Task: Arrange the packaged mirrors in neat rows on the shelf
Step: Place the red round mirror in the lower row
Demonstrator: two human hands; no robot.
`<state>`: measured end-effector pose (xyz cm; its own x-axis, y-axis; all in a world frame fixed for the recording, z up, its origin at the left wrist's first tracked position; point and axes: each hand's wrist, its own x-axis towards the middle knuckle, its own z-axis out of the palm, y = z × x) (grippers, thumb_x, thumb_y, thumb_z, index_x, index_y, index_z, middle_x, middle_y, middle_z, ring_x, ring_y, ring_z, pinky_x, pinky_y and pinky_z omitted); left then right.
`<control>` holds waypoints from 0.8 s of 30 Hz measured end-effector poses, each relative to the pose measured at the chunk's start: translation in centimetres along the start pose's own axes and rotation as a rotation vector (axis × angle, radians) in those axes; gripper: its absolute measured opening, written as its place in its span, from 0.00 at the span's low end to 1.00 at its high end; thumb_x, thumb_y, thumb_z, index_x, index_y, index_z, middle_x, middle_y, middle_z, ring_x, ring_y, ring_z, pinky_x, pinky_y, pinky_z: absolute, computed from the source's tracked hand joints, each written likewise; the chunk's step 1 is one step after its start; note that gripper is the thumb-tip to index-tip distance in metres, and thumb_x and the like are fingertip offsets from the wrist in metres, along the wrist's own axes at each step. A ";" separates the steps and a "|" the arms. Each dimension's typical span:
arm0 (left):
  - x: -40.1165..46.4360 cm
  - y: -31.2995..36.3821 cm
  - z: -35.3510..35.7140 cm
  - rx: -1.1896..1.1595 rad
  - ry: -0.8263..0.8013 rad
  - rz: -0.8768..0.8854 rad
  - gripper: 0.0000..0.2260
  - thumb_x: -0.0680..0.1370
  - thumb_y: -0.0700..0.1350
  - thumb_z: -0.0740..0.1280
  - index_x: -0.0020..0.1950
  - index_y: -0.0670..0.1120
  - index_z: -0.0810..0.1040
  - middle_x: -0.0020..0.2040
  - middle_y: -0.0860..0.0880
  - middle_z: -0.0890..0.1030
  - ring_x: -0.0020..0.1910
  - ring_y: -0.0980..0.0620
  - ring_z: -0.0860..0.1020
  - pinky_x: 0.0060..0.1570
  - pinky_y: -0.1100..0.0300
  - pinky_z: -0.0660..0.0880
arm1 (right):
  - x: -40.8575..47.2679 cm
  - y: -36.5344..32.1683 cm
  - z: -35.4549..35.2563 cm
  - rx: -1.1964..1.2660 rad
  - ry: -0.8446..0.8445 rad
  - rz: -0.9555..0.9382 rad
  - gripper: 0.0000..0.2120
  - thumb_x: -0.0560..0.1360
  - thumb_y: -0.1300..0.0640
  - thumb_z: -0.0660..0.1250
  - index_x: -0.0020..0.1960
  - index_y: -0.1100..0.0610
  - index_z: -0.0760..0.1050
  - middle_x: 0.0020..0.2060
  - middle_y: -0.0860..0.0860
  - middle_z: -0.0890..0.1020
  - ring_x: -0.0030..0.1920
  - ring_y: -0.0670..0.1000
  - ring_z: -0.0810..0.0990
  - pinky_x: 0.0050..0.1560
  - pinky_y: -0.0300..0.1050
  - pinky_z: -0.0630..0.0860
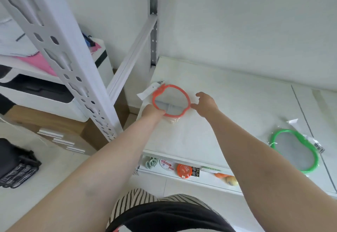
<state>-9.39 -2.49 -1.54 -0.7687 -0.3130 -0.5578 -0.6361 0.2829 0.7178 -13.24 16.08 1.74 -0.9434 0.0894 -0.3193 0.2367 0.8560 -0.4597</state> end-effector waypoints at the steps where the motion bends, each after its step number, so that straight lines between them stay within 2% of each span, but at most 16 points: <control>1: 0.4 0.0 0.3 -0.017 0.013 0.005 0.18 0.72 0.46 0.69 0.59 0.38 0.76 0.57 0.39 0.81 0.56 0.41 0.80 0.54 0.53 0.77 | 0.8 0.1 0.4 -0.020 -0.004 -0.005 0.30 0.76 0.52 0.67 0.74 0.55 0.61 0.67 0.55 0.72 0.67 0.57 0.71 0.59 0.52 0.75; 3: 1.3 0.2 0.8 -0.072 0.029 0.029 0.22 0.69 0.47 0.71 0.59 0.38 0.75 0.57 0.38 0.80 0.54 0.40 0.81 0.51 0.52 0.78 | 2.0 0.0 1.2 -0.045 -0.016 -0.008 0.31 0.77 0.51 0.66 0.76 0.56 0.58 0.69 0.56 0.70 0.69 0.58 0.68 0.60 0.51 0.73; 6: 2.5 0.3 1.4 -0.093 0.074 0.075 0.28 0.65 0.46 0.74 0.61 0.37 0.71 0.57 0.39 0.80 0.52 0.40 0.81 0.50 0.50 0.80 | 3.0 -0.2 2.7 -0.091 0.011 -0.022 0.25 0.77 0.51 0.64 0.71 0.58 0.65 0.65 0.57 0.72 0.67 0.60 0.67 0.55 0.49 0.70; 8: 2.0 0.7 1.7 -0.102 0.092 0.099 0.28 0.70 0.43 0.73 0.65 0.39 0.65 0.59 0.41 0.78 0.55 0.40 0.80 0.55 0.49 0.78 | 3.3 -0.1 3.4 -0.045 0.071 -0.030 0.20 0.76 0.53 0.64 0.67 0.58 0.69 0.61 0.56 0.76 0.64 0.60 0.69 0.51 0.48 0.71; 10: 1.5 1.0 1.9 -0.135 0.088 0.100 0.26 0.73 0.40 0.70 0.67 0.41 0.61 0.60 0.42 0.77 0.59 0.41 0.77 0.60 0.48 0.75 | 3.1 -0.1 3.3 0.090 0.087 0.015 0.19 0.76 0.56 0.64 0.66 0.58 0.71 0.58 0.56 0.79 0.63 0.59 0.72 0.55 0.52 0.76; 13: 1.3 1.2 1.8 -0.213 0.066 0.103 0.25 0.73 0.36 0.69 0.65 0.44 0.61 0.61 0.42 0.77 0.59 0.41 0.77 0.60 0.46 0.75 | 2.3 0.2 2.3 0.207 0.069 0.094 0.18 0.75 0.61 0.64 0.65 0.63 0.73 0.58 0.59 0.81 0.59 0.61 0.78 0.58 0.53 0.78; 16: 0.7 2.2 1.0 -0.303 0.019 0.090 0.26 0.72 0.33 0.69 0.65 0.47 0.62 0.60 0.42 0.77 0.57 0.40 0.79 0.58 0.45 0.76 | 1.2 0.5 0.6 0.377 0.065 0.128 0.19 0.75 0.62 0.67 0.65 0.63 0.75 0.57 0.58 0.81 0.51 0.60 0.80 0.46 0.46 0.75; 17: 0.3 2.6 0.9 -0.320 -0.001 0.094 0.26 0.72 0.33 0.68 0.65 0.47 0.62 0.59 0.42 0.77 0.56 0.39 0.79 0.58 0.45 0.77 | 0.7 0.7 0.0 0.441 0.066 0.147 0.18 0.74 0.61 0.68 0.64 0.61 0.76 0.53 0.57 0.82 0.48 0.58 0.79 0.44 0.46 0.74; 20: -1.2 3.9 0.6 -0.371 -0.075 0.112 0.26 0.72 0.32 0.68 0.66 0.48 0.62 0.48 0.45 0.77 0.54 0.39 0.81 0.58 0.45 0.77 | -1.0 1.5 -1.5 0.695 0.064 0.224 0.14 0.74 0.61 0.68 0.60 0.58 0.78 0.38 0.51 0.79 0.37 0.52 0.76 0.44 0.47 0.79; 22: -2.4 4.3 0.6 -0.387 -0.133 0.125 0.26 0.73 0.31 0.67 0.66 0.48 0.62 0.43 0.47 0.76 0.51 0.39 0.81 0.58 0.44 0.77 | -2.7 2.0 -2.3 0.861 0.065 0.233 0.12 0.75 0.64 0.67 0.59 0.59 0.77 0.34 0.52 0.78 0.32 0.49 0.76 0.38 0.40 0.80; 24: -3.8 4.4 0.9 -0.392 -0.182 0.150 0.26 0.73 0.31 0.67 0.66 0.48 0.62 0.42 0.48 0.76 0.47 0.41 0.80 0.57 0.44 0.77 | -4.7 2.5 -3.1 0.956 0.098 0.238 0.12 0.76 0.66 0.66 0.59 0.61 0.77 0.33 0.53 0.78 0.30 0.49 0.77 0.33 0.36 0.81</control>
<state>-9.34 0.72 3.38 -0.8720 -0.1204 -0.4745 -0.4703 -0.0629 0.8802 -8.94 19.39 4.61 -0.8519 0.2840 -0.4401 0.4698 0.0428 -0.8817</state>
